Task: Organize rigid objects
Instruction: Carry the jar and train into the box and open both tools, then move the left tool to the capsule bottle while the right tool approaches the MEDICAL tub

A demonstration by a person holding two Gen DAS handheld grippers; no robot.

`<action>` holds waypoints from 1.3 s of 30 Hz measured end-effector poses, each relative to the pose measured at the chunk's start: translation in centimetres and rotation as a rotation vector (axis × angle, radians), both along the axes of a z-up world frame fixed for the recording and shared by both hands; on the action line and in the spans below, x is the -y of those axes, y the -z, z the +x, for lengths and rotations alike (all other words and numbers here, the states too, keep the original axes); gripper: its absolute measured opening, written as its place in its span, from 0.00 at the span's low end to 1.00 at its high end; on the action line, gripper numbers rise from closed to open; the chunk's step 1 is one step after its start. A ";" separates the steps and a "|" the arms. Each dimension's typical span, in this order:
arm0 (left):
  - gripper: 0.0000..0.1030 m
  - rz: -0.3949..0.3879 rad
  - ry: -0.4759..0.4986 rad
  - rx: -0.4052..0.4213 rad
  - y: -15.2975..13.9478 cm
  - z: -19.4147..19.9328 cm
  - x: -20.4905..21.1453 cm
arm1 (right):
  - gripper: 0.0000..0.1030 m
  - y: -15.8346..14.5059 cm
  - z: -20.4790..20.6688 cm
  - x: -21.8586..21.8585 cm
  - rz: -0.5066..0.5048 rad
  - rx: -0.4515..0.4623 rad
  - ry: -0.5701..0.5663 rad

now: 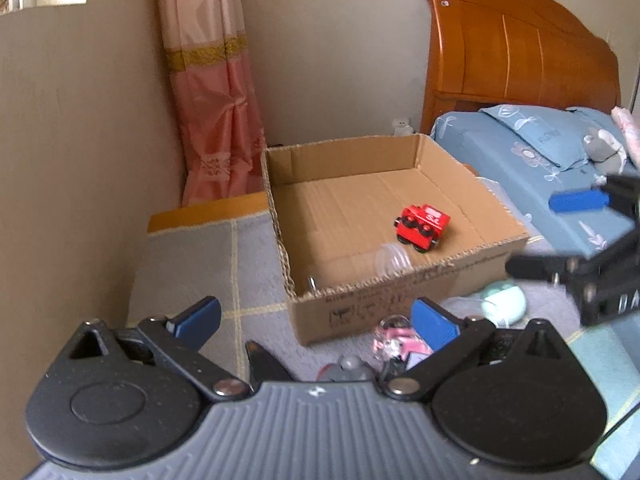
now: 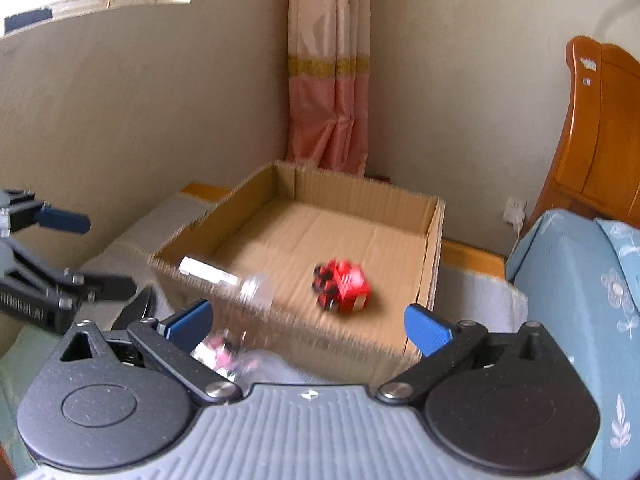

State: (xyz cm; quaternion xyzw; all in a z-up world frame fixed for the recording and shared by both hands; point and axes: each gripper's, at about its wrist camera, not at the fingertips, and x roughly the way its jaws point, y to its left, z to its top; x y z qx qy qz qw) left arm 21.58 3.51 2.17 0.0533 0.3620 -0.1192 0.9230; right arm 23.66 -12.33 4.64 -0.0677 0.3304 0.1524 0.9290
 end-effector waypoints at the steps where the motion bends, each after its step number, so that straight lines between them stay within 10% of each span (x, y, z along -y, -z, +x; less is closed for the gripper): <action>1: 0.98 -0.010 0.006 -0.001 0.2 -0.3 -0.1 | 1.00 0.3 -0.5 -0.1 -0.005 -0.009 0.000; 20: 0.98 -0.032 0.108 -0.033 3.3 -7.3 -0.6 | 1.00 7.4 -11.5 -0.5 -0.067 -0.133 -0.013; 39: 0.98 -0.045 0.386 -0.062 5.5 -8.5 4.8 | 1.00 11.4 -10.0 2.0 -0.040 -0.112 0.008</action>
